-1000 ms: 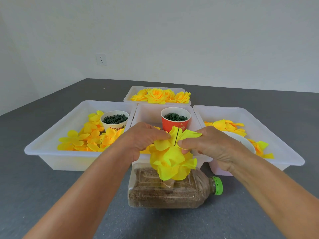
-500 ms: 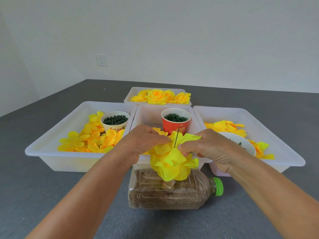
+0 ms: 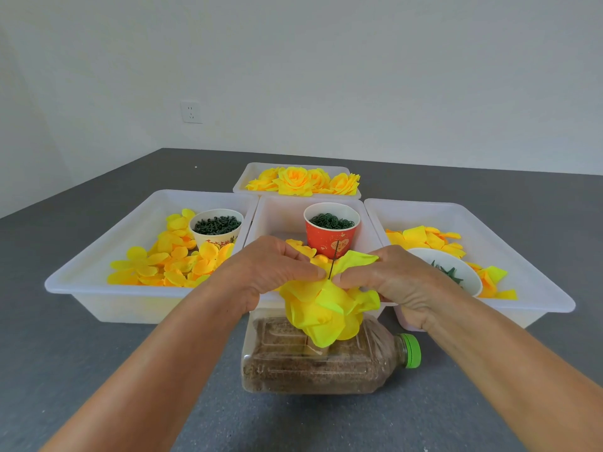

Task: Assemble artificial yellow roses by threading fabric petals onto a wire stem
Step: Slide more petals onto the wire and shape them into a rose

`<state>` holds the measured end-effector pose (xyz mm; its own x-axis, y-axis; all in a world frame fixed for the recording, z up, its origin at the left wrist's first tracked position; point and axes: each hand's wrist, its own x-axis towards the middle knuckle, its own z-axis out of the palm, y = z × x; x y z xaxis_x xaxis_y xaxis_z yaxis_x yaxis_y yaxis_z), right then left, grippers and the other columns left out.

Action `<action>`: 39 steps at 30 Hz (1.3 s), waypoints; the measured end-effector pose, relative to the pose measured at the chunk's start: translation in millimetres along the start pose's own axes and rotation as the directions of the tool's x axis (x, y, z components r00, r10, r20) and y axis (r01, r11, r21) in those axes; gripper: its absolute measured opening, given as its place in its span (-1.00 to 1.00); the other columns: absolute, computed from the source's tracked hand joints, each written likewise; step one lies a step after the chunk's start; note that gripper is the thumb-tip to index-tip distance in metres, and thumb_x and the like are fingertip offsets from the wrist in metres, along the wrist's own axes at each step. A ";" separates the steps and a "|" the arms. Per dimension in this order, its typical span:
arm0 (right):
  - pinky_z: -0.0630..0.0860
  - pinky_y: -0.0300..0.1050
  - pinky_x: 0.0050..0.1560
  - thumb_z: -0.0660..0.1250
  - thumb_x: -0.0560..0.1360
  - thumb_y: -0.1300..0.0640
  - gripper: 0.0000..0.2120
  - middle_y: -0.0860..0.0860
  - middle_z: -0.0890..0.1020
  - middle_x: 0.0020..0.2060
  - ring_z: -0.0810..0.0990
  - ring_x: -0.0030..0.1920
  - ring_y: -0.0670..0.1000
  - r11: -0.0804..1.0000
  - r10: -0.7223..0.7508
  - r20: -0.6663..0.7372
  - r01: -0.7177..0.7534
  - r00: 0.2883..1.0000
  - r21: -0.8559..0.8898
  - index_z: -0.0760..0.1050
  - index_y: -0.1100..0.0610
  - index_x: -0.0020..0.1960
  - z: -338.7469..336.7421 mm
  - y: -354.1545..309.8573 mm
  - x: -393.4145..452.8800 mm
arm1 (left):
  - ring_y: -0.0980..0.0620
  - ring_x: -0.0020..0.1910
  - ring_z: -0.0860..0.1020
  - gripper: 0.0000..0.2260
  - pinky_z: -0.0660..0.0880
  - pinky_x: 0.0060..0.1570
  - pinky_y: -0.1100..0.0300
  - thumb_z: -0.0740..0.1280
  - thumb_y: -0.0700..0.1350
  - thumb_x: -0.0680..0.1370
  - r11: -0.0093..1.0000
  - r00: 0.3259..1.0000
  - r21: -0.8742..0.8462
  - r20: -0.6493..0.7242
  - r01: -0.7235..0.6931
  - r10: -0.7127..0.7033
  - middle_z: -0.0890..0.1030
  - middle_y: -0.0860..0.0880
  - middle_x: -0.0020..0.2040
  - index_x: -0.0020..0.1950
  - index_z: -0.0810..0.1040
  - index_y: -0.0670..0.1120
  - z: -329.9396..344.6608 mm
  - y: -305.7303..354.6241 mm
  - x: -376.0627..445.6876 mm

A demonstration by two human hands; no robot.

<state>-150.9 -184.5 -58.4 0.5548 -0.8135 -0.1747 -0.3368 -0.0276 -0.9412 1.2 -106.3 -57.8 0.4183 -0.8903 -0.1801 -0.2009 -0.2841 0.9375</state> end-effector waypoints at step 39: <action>0.57 0.02 -0.01 0.51 0.27 0.32 -0.64 0.22 0.66 -0.06 0.63 -0.03 0.18 0.990 0.140 0.033 -0.141 0.990 0.031 0.55 0.32 0.04 3.0 6.3 2.3 | 0.05 0.18 0.50 -0.79 0.37 -0.13 0.33 0.52 -0.22 0.34 0.999 1.000 0.041 0.014 -0.018 0.018 0.60 -0.09 0.12 -0.13 0.58 -0.24 2.0 -11.6 1.7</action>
<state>-149.5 -184.9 -65.7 0.5271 -0.7897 -0.3139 -0.3880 0.1051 -0.9157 2.4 -105.2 -69.5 0.4019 -0.9002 -0.1676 -0.2444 -0.2819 0.9278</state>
